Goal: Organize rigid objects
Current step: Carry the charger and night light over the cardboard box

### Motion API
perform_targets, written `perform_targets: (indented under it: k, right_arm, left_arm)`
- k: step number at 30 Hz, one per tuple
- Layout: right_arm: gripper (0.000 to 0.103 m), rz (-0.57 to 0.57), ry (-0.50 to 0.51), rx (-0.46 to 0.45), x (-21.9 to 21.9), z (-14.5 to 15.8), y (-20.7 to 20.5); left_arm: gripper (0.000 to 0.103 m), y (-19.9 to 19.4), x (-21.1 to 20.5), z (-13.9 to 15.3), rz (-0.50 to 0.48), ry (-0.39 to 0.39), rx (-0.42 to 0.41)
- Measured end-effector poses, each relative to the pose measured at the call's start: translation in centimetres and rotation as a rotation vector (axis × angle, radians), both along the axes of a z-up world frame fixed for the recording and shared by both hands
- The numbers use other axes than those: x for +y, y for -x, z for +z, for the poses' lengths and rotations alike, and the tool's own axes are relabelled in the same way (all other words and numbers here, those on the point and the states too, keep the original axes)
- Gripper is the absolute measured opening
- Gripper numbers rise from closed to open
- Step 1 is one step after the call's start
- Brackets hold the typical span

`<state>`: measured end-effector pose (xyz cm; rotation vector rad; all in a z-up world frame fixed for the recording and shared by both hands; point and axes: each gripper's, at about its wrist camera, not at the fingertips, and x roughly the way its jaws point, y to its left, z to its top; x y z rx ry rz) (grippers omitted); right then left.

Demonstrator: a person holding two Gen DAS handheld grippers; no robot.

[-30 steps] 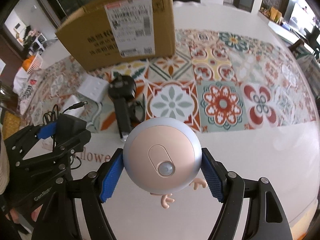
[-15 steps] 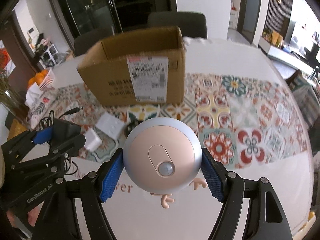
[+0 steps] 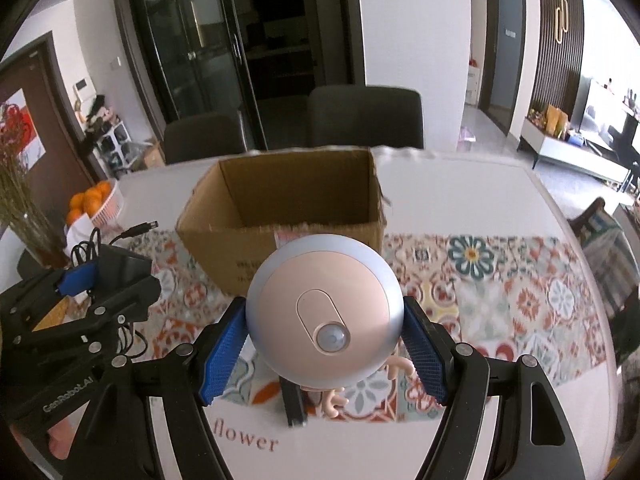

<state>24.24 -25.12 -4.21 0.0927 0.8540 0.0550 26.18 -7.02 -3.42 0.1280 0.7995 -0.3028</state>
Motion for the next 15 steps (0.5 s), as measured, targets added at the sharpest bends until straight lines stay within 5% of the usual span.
perform_targets:
  k: [8, 15]
  right_arm:
    - [0.075, 0.005, -0.002, -0.039, -0.5, 1.5, -2.4]
    - [0.075, 0.022, -0.024, -0.02, -1.0, 2.1, -5.8]
  left_arm:
    - [0.054, -2.3, -0.6, 2.0, -0.001, -0.014, -0.047]
    - [0.054, -5.6, -1.3, 2.7, 0.0, 0.008, -0.01]
